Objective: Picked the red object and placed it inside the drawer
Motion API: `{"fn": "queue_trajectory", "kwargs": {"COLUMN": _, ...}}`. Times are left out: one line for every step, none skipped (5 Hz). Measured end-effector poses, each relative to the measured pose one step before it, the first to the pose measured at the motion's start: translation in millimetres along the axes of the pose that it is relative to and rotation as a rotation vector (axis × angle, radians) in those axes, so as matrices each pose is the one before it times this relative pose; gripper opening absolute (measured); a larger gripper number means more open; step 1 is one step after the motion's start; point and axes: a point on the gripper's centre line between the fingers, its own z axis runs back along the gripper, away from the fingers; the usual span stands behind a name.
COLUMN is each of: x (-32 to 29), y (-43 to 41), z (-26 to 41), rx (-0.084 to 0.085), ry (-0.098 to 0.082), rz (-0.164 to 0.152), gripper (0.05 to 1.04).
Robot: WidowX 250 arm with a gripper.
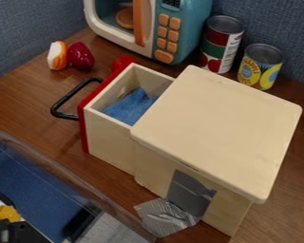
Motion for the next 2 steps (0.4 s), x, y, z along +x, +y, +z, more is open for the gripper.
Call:
{"fn": "queue_trajectory", "kwargs": {"x": 3.2, "y": -0.66, "z": -7.1, "rx": -0.0292, "ry": 0.0071, "rz": 0.02, "gripper": 1.0}}
{"fn": "queue_trajectory", "kwargs": {"x": 27.33, "y": -18.9, "z": -4.07, "rx": -0.1227, "ry": -0.0477, "rz": 0.1715, "gripper": 1.0}}
